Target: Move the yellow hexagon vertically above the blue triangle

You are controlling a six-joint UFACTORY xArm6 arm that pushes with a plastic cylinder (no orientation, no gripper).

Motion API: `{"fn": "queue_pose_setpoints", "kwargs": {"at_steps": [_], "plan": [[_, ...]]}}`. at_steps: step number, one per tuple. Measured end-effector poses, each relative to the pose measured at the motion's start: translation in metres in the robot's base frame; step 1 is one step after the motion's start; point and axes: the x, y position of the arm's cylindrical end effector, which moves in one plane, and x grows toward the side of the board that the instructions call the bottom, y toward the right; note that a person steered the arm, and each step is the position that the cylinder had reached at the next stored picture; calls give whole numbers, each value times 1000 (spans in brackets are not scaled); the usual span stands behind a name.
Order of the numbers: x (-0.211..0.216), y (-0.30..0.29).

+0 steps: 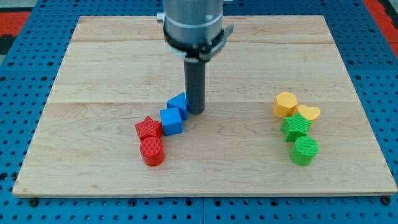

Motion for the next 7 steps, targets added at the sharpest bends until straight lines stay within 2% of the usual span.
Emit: {"fn": "queue_pose_setpoints", "kwargs": {"at_steps": [2,3,6,7], "plan": [[133,129],[107,177],[-23,169],[-27,172]]}}
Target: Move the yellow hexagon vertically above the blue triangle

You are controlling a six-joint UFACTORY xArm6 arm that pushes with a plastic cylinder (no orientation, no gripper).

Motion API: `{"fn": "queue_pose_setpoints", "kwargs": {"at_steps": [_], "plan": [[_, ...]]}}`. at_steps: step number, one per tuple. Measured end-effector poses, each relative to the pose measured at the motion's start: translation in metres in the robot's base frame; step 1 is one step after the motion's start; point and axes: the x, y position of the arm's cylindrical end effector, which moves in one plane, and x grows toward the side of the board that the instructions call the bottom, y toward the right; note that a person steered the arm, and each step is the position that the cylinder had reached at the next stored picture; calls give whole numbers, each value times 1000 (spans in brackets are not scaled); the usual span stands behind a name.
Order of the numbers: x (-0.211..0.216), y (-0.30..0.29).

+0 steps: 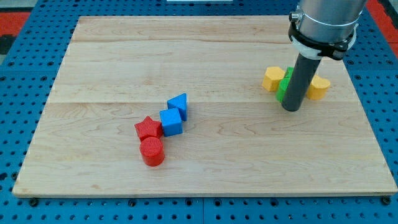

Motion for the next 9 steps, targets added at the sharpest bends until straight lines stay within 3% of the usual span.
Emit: {"fn": "queue_pose_setpoints", "kwargs": {"at_steps": [1,2,5,6,7,8,9], "plan": [[22,86],[-15,106],[-120,-128],[-106,-134],[-106,-66],[-60,-54],[-59,-156]]}}
